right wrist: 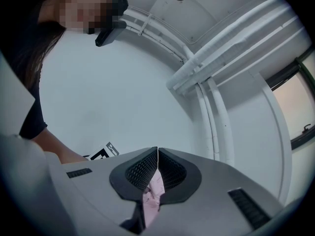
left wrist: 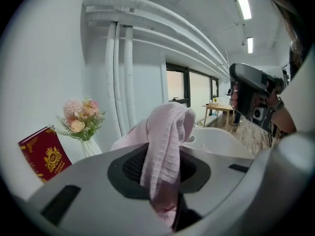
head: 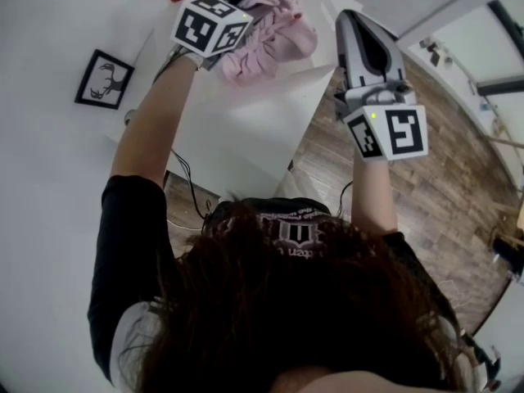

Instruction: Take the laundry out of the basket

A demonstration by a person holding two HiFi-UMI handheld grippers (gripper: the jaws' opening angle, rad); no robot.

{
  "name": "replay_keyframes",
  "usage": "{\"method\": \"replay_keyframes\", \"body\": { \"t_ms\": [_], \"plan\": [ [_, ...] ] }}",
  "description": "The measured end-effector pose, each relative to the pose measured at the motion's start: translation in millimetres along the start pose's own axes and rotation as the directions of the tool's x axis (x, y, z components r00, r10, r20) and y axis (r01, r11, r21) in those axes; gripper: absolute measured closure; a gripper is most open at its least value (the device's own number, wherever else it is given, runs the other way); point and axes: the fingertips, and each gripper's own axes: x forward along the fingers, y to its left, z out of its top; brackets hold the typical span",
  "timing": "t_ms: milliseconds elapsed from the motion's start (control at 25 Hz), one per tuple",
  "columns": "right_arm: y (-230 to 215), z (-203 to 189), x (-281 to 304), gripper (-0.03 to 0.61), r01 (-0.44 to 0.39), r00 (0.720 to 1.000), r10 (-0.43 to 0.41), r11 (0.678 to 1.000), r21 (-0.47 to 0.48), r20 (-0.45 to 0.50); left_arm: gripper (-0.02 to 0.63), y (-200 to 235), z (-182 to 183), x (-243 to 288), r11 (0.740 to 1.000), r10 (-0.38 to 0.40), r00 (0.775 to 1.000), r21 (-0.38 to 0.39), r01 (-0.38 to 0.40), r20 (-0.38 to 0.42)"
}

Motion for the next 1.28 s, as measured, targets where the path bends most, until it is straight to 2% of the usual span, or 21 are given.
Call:
{"method": "replay_keyframes", "body": {
  "t_ms": [560, 800, 880, 1160, 1200, 1280],
  "plan": [
    [24, 32, -1, 0.551, -0.024, 0.999, 0.026, 0.999, -0.03, 0.042, 0.523, 0, 81, -75, 0.996, 0.088, 0.984, 0.021, -0.092, 0.158],
    [75, 91, -10, 0.551, -0.032, 0.994, 0.039, 0.997, -0.067, 0.1, 0.523, -13, 127, -160, 0.989, 0.115, 0.969, 0.066, -0.133, 0.219],
    [83, 99, -11, 0.551, -0.036, 0.993, 0.043, 0.997, -0.07, 0.108, 0.523, -17, 137, -175, 0.987, 0.123, 0.963, 0.068, -0.143, 0.24],
    [76, 82, 4, 0.551, -0.04, 0.993, 0.044, 0.998, -0.045, 0.109, 0.523, -13, 144, -176, 0.986, 0.138, 0.951, 0.055, -0.159, 0.277],
    [75, 79, 6, 0.551, -0.036, 0.994, 0.04, 0.999, -0.039, 0.102, 0.523, -6, 139, -176, 0.983, 0.16, 0.949, 0.047, -0.179, 0.271],
    [73, 72, 8, 0.551, -0.029, 0.995, 0.032, 0.999, -0.035, 0.093, 0.523, 20, 123, -179, 0.964, 0.252, 0.94, 0.022, -0.264, 0.232]
  ]
}}
